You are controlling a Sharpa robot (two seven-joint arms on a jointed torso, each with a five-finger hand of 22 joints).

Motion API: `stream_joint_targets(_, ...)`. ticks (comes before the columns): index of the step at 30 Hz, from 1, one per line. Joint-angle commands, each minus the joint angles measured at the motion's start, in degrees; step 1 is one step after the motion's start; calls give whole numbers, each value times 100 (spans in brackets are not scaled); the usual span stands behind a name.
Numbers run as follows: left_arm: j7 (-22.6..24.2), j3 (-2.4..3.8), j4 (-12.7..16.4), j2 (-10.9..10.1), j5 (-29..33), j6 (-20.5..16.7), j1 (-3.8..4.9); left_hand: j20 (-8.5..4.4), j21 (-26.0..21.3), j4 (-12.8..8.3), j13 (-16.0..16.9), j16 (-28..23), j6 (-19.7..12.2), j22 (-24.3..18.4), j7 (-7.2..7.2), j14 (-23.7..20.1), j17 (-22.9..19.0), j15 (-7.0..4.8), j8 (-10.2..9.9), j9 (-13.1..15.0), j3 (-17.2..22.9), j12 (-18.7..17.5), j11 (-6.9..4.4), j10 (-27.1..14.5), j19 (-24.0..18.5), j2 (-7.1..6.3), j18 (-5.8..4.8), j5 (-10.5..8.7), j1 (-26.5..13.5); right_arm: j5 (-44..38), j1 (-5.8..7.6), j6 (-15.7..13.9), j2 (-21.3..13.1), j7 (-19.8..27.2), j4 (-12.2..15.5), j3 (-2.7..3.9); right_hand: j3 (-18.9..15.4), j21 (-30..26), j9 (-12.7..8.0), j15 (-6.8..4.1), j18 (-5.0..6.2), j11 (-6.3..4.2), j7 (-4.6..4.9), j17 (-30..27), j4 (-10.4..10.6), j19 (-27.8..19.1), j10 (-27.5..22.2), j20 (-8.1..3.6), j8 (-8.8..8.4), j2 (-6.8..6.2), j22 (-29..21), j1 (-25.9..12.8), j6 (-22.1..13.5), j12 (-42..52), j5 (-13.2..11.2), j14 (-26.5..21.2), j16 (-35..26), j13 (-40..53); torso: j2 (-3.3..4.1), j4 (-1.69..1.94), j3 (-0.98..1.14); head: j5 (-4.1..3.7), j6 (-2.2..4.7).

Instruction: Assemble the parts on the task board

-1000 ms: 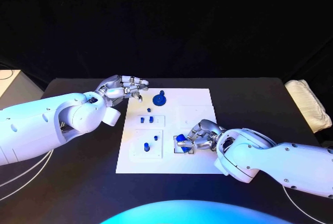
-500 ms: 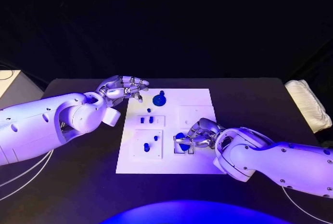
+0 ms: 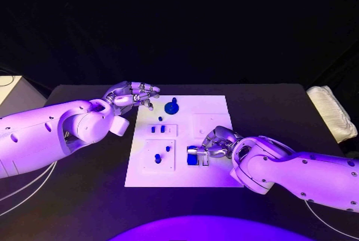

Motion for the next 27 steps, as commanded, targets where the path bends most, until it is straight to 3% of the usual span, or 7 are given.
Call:
stream_joint_targets(1,19,3,17,1,27,91,2,6,-26,14,-5,-28,-46,-5,-1,-22,-9,17,36,-8,-7,-16,10,-37,34,50,80,25,-23,-185,-8,82,-31,27,30,-1,-26,35,-7,-2,-38,6,-4,1336,-14,599,92,-27,12,34,1508,-34,-46,-18,24,558,-6,787,-1,-2,2,7,-3)
stream_joint_targets(4,19,3,18,-2,27,88,2,6,-31,18,-9,-29,-45,-9,-4,-23,-9,17,39,-10,-7,-18,9,-42,36,55,80,25,-24,-217,-13,94,-80,129,71,-1,11,35,-5,2,-38,9,-1,1344,-22,599,96,-23,18,90,1508,47,-53,-15,20,560,-4,797,2,1,4,11,-2)
stream_joint_targets(8,17,3,15,-7,27,85,2,6,-31,18,-9,-29,-45,-9,-4,-23,-9,17,39,-10,-7,-18,9,-42,36,55,80,25,-24,-292,-22,125,-157,314,153,-1,106,35,1,4,-38,9,-1,1360,-48,599,108,-18,46,207,1508,640,-67,-13,12,564,1,822,1,5,6,12,-2)
stream_joint_targets(11,16,3,12,-11,27,82,2,6,-31,18,-9,-29,-45,-9,-4,-23,-9,17,39,-10,-7,-18,9,-42,36,55,80,25,-24,-343,-34,116,-222,456,238,-1,105,35,6,1,-38,6,-6,1379,-52,599,118,-19,72,181,1508,964,-62,-9,11,568,8,838,0,1,7,26,-12)
stream_joint_targets(18,13,3,8,-14,27,76,2,6,-31,18,-9,-29,-45,-9,-4,-23,-9,17,39,-10,-7,-18,9,-42,36,55,80,25,-24,-394,-65,80,-306,573,396,-1,124,35,31,-13,-38,-15,-34,1410,-49,599,147,-28,146,189,1508,1143,14,29,10,575,20,877,2,-10,9,35,-19)
stream_joint_targets(27,8,3,5,-7,27,81,2,6,-31,18,-9,-29,-45,-9,-4,-23,-9,17,39,-10,-7,-18,9,-42,36,55,80,25,-24,-530,-82,159,-267,421,318,-1,162,35,65,-40,-38,-49,-72,1425,-59,599,175,-48,235,301,1508,1234,90,65,9,579,26,912,3,1,2,27,-10)
